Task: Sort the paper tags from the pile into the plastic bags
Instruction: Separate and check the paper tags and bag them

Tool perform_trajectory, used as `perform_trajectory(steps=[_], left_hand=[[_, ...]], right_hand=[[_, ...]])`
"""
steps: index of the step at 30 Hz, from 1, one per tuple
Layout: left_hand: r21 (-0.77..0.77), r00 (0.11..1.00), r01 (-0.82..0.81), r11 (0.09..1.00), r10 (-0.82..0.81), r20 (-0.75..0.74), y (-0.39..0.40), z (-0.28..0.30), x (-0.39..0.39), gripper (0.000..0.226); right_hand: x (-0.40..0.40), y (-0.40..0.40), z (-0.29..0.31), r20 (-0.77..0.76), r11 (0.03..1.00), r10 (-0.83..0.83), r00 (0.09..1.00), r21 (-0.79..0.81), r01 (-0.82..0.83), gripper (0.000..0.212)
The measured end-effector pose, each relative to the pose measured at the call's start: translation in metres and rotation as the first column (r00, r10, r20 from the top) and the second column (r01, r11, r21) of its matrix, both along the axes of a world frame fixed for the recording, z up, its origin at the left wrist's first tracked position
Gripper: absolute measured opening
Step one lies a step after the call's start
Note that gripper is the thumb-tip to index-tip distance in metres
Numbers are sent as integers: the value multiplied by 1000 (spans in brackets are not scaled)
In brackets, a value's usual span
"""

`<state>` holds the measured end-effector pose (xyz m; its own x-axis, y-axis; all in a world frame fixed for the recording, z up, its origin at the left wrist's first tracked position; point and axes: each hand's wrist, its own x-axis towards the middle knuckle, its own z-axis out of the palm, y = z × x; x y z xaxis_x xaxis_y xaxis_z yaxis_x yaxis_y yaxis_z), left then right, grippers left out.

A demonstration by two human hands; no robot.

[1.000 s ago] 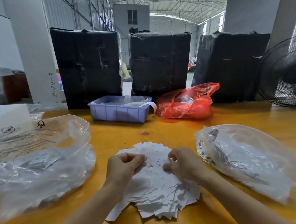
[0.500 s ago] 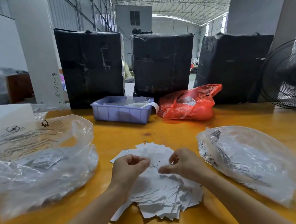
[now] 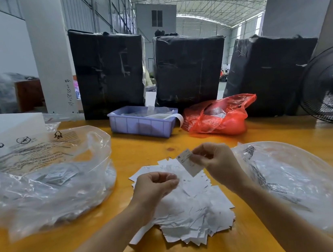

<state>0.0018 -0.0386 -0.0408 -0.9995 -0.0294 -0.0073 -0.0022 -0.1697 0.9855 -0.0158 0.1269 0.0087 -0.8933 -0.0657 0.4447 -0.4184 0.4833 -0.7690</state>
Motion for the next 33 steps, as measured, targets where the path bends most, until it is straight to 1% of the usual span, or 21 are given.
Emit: perform_trajectory(steps=[1, 3, 6, 10, 14, 18, 22, 25, 28, 31, 33], left_hand=[[-9, 1000, 4, 1000, -4, -2, 0, 0, 0, 13], [-16, 1000, 14, 1000, -14, -6, 0, 0, 0, 14], [-27, 999, 35, 999, -36, -11, 1, 0, 1, 15], [-75, 998, 60, 995, -62, -30, 3, 0, 3, 16], [-111, 993, 80, 991, -88, -72, 5, 1, 5, 16], [-138, 991, 85, 987, -98, -88, 6, 3, 7, 16], [-155, 990, 90, 984, -105, -91, 6, 5, 8, 10], [-186, 987, 109, 976, -128, -93, 6, 6, 9, 5], [-165, 987, 114, 980, -130, -92, 7, 6, 10, 3], [-141, 988, 124, 982, -135, -74, 7, 6, 10, 6], [-134, 990, 120, 984, -129, -62, 7, 6, 10, 8]], right_hand=[[2, 0, 4, -38, 999, 5, 999, 38, -3, 10], [5, 1, 11, -73, 985, 16, 997, 175, -3, 10], [5, 3, 14, -94, 929, 40, 995, 370, -3, 13], [6, 5, 13, -100, 862, 43, 994, 507, 14, 16], [6, 4, 12, -95, 842, 51, 994, 539, 9, 18], [5, 4, 12, -64, 844, 69, 996, 536, -24, 17], [5, 3, 10, -19, 824, 89, 996, 563, -63, 17], [5, 2, 9, -13, 810, 109, 994, 581, -82, 17], [4, 2, 9, 22, 805, 121, 992, 583, -111, 16], [5, 3, 9, 73, 817, 131, 989, 557, -150, 13], [6, 3, 9, 69, 829, 145, 987, 536, -159, 11]])
